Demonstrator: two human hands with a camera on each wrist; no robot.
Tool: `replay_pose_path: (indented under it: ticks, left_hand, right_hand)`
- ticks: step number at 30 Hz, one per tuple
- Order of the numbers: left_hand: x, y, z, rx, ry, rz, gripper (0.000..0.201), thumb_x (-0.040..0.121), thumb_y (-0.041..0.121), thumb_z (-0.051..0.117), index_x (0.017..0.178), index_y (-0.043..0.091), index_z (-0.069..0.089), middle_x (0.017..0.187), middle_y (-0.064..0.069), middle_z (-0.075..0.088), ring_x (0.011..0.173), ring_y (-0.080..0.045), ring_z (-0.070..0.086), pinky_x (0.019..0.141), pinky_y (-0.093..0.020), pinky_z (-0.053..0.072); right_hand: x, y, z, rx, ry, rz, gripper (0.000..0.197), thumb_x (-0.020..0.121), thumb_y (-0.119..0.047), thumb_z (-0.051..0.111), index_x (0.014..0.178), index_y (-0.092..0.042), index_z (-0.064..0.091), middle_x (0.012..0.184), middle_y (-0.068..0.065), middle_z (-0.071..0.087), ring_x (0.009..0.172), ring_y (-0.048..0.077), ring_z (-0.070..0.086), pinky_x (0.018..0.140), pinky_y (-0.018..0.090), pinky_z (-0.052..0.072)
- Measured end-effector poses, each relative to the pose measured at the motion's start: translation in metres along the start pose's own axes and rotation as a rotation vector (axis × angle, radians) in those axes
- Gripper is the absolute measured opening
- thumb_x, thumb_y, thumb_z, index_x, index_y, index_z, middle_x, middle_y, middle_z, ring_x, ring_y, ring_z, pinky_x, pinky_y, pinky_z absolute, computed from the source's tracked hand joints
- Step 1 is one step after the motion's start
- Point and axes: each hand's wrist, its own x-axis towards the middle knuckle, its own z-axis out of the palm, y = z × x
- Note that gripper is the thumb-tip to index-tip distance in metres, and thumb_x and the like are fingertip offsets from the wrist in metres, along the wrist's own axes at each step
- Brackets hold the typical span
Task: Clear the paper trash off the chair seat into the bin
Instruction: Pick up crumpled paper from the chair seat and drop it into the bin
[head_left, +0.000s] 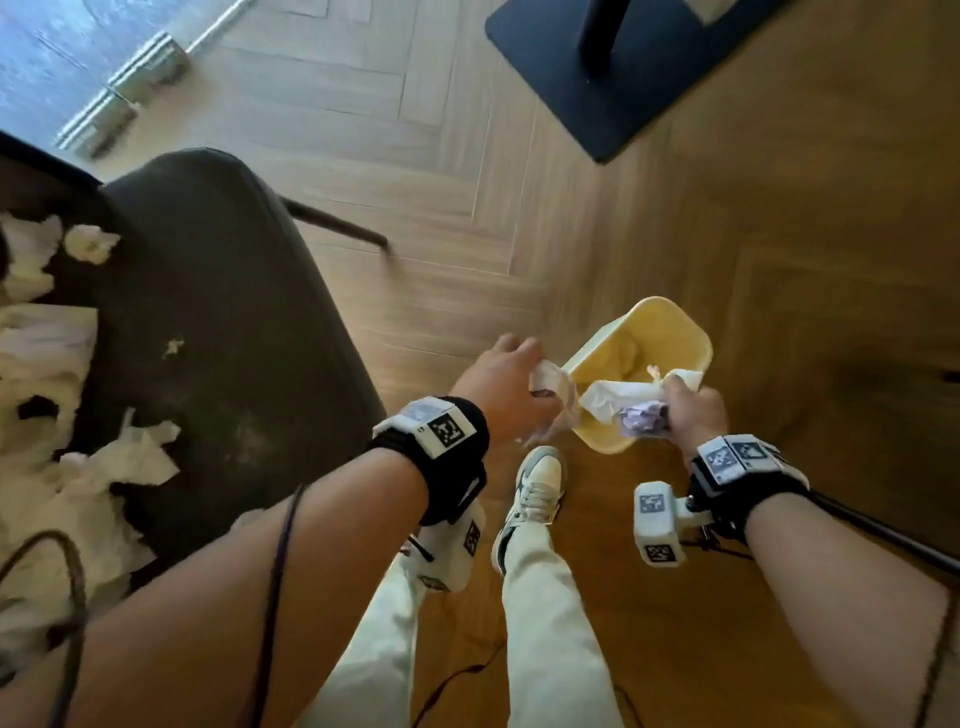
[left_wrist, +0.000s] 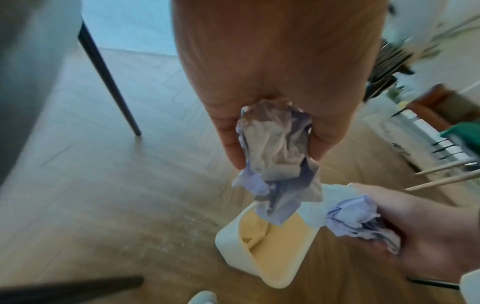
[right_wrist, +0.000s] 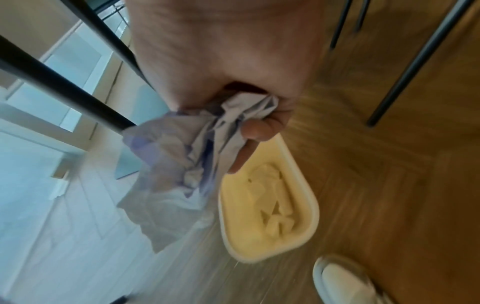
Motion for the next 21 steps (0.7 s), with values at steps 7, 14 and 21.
replay_pose_path:
  ticks: [7, 14, 21]
  left_hand:
    - [0.098, 0.032, 0.095, -0.072, -0.072, -0.204, 0.052, 0.08, 0.043, 0.06, 0.122, 0.013, 0.049, 0.122, -0.011, 0.047, 0.095, -0.027, 0.056, 0.085, -0.034, 0.048]
    - [0.124, 0.044, 0.127, -0.132, -0.12, -0.364, 0.079, 0.078, 0.045, 0.069, 0.143, 0.018, 0.033, 0.14, -0.012, 0.037, 0.12, -0.033, 0.051, 0.098, -0.043, 0.047]
    - [0.05, 0.034, 0.075, -0.24, 0.014, -0.339, 0.037, 0.086, 0.034, 0.062, 0.117, 0.013, 0.057, 0.113, -0.005, 0.062, 0.101, -0.021, 0.059, 0.075, -0.029, 0.044]
  right_hand:
    - [0.099, 0.005, -0.015, -0.355, -0.068, -0.09, 0.045, 0.084, -0.039, 0.058, 0.109, -0.002, 0.064, 0.106, 0.017, 0.068, 0.081, 0.029, 0.056, 0.072, 0.032, 0.043]
    - [0.121, 0.018, -0.006, -0.38, -0.183, -0.098, 0.051, 0.077, -0.056, 0.061, 0.116, -0.023, 0.06, 0.104, 0.005, 0.068, 0.091, 0.028, 0.067, 0.08, 0.048, 0.058]
    - [0.061, 0.007, -0.014, -0.462, -0.381, -0.22, 0.02, 0.087, -0.039, 0.057, 0.093, -0.02, 0.061, 0.092, 0.007, 0.07, 0.083, 0.026, 0.068, 0.08, 0.046, 0.057]
